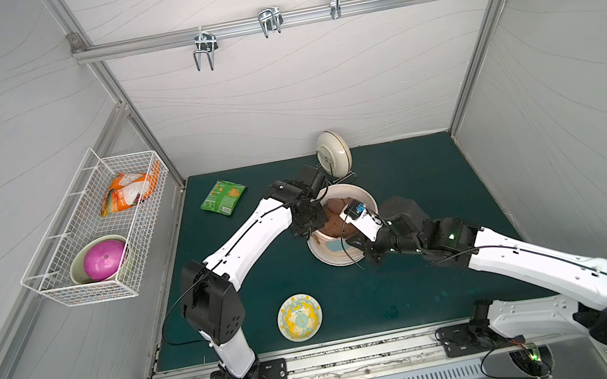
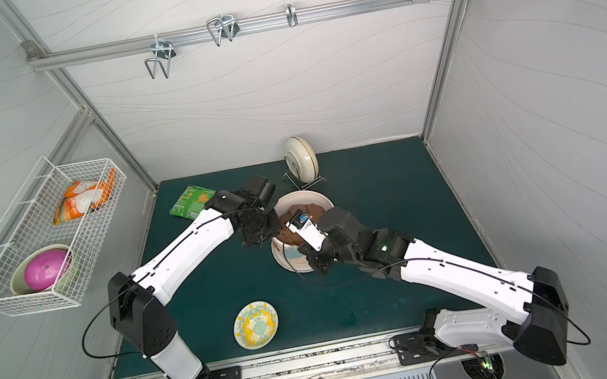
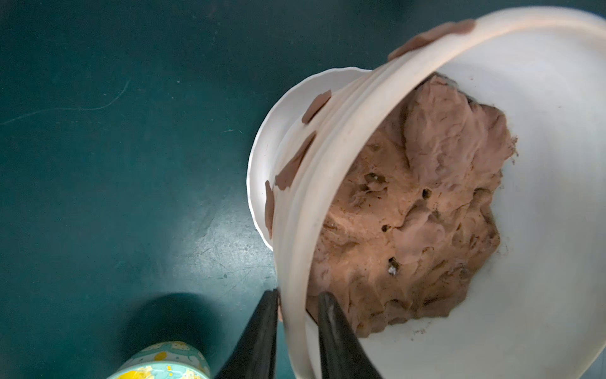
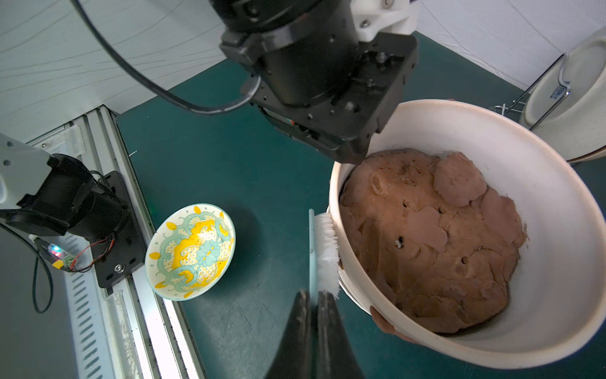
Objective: Scrub the dried mud off the ceramic pot
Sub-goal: Rotate the pot on the tray.
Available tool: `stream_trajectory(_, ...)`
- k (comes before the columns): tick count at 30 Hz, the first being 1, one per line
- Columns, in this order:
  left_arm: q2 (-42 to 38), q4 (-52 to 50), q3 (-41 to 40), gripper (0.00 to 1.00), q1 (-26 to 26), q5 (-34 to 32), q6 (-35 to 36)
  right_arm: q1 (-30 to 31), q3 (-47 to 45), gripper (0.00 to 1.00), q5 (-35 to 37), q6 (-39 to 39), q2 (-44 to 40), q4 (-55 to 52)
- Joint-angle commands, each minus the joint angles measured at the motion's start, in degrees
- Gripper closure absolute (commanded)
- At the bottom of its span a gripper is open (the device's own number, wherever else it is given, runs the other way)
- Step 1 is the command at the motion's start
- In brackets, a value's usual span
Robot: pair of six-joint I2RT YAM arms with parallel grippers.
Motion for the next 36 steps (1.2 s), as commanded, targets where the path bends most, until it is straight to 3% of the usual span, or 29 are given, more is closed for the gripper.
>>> stream_trajectory(1, 1.50, -3.13, 3.65, 0.78, -0.45, -0.21, -1.20, 2.14, -0.37, 1.00, 3.84, -1.04, 0.43, 4.62)
stream_trajectory(6, 2.27, -3.46, 4.52, 0.84, -0.54, 0.10, -1.55, 4.94, -1.96, 1.00, 9.04, -1.71, 1.88, 9.26)
stream_trajectory(20, 3.98, -3.75, 6.00, 0.91, -0.54, 0.17, 0.29, 8.22, -3.76, 1.00, 23.03, -6.69, 7.43, 8.09)
stream_trajectory(28, 3.13, -3.83, 5.78, 0.93, -0.54, -1.45, 2.34, 9.79, -4.30, 1.00, 23.15, -6.13, 7.06, 2.05)
stream_trajectory(36, 3.12, -3.12, 5.12, 0.93, -0.54, -1.26, 3.82, 13.72, -3.89, 1.00, 15.30, -3.96, 2.27, 0.21)
